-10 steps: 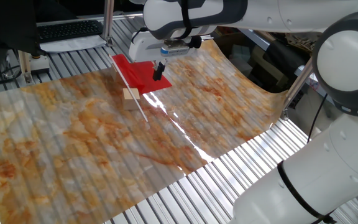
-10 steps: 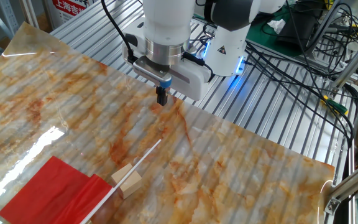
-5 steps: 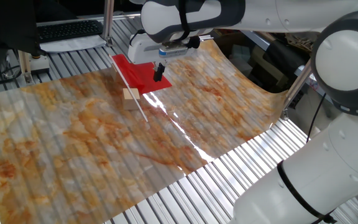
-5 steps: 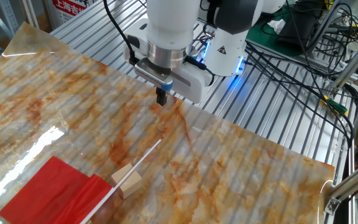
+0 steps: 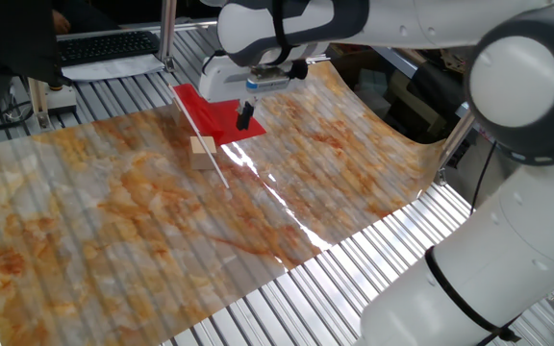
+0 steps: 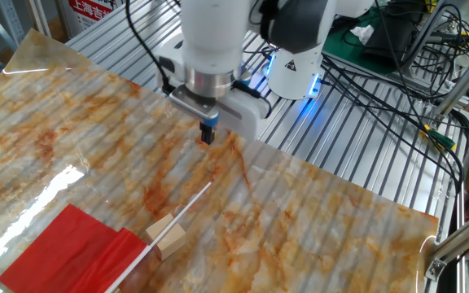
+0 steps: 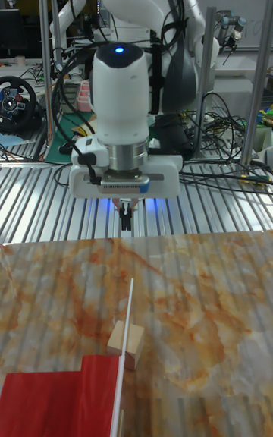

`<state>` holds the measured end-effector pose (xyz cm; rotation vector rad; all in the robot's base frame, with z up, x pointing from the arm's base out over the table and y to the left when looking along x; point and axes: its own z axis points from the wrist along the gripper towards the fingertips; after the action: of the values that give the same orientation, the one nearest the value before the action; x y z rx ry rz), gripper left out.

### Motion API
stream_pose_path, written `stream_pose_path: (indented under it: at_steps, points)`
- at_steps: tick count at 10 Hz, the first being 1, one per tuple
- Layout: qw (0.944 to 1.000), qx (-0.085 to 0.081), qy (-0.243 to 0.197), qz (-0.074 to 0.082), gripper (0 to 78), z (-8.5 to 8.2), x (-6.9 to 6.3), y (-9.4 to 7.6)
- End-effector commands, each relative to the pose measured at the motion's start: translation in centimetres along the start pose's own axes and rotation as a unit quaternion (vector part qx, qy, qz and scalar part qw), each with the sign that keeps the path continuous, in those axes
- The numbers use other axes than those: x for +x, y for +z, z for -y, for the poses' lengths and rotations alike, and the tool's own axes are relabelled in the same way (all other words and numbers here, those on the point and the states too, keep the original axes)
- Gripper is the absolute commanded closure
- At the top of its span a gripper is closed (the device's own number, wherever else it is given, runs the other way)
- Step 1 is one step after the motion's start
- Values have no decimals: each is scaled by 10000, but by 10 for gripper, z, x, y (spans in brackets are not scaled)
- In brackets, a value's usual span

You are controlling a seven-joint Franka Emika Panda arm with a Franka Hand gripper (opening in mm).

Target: Wave the flag

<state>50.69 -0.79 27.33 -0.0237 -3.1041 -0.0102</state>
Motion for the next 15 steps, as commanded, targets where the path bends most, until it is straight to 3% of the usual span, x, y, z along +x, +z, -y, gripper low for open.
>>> stream_pose_path:
  at_steps: [1, 6, 9, 15]
  points:
    - [9998, 169, 51, -54, 776, 2, -8, 17]
    - [9995, 234, 211, -27, 776, -1, -12, 35]
    - [9991, 378, 175, -24, 776, -1, -20, 45]
    - [9990, 380, 225, -14, 776, -3, -24, 74]
